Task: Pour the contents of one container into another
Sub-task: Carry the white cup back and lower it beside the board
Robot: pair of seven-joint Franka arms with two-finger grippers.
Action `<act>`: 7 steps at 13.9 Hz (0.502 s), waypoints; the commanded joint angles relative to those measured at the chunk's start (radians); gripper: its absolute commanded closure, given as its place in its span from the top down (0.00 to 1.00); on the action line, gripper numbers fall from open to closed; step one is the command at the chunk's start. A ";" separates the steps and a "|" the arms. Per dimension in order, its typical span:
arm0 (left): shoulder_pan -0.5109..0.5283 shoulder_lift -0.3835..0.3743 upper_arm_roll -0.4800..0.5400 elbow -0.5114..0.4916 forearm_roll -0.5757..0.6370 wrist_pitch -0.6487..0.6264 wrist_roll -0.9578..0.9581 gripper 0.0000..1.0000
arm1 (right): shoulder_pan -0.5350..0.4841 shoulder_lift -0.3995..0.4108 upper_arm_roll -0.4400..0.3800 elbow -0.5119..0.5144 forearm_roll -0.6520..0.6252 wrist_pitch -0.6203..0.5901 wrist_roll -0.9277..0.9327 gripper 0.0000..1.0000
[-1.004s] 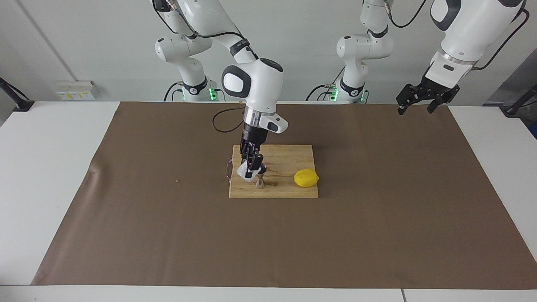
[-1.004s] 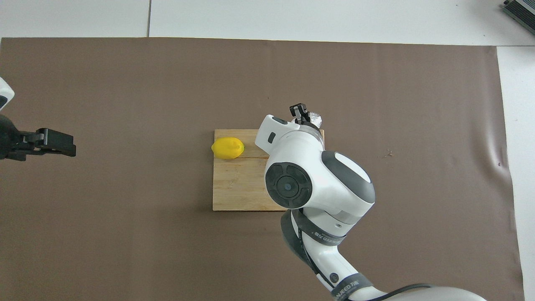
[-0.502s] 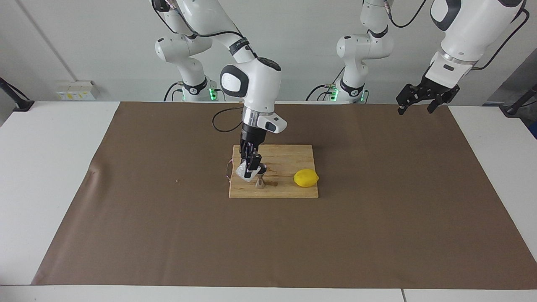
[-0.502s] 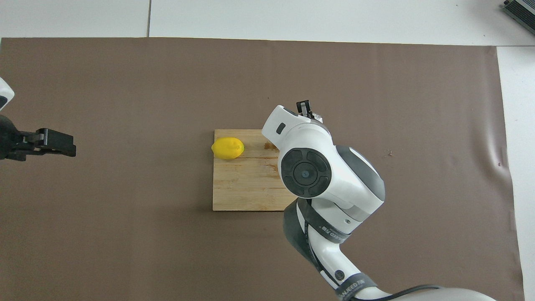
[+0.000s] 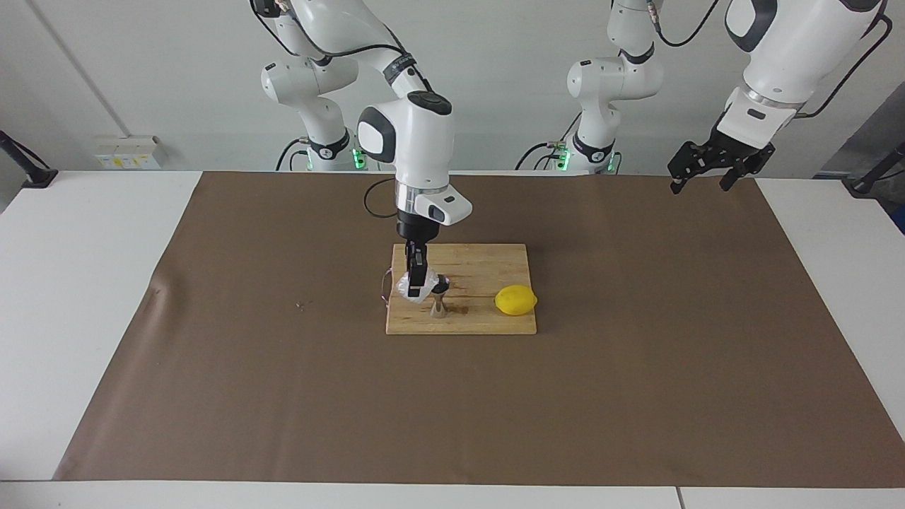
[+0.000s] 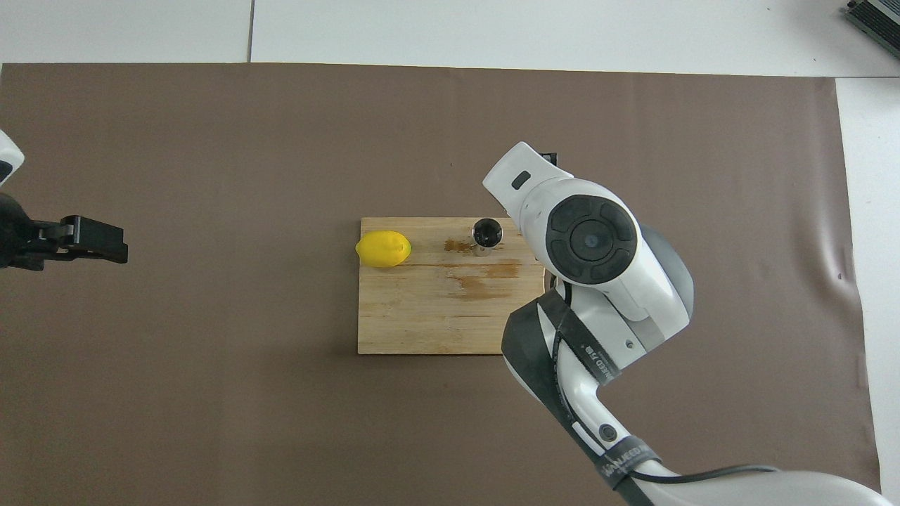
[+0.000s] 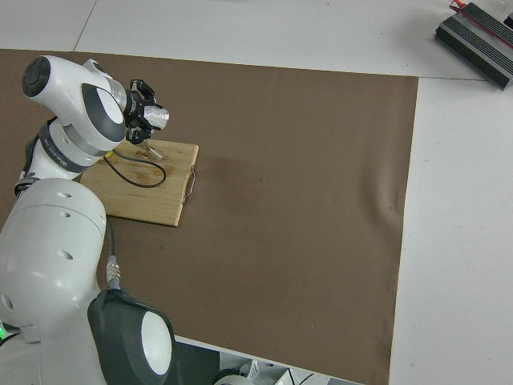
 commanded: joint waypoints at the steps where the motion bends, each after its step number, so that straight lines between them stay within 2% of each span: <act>1: -0.001 -0.016 0.002 -0.009 0.015 -0.011 -0.001 1.00 | -0.071 -0.011 0.009 -0.005 0.132 0.011 -0.104 0.00; 4: -0.001 -0.016 0.002 -0.011 0.015 -0.012 -0.001 1.00 | -0.157 -0.011 0.009 -0.022 0.291 -0.003 -0.228 0.00; 7: -0.001 -0.016 0.002 -0.009 0.015 -0.011 -0.001 1.00 | -0.249 -0.026 0.009 -0.092 0.455 -0.009 -0.365 0.00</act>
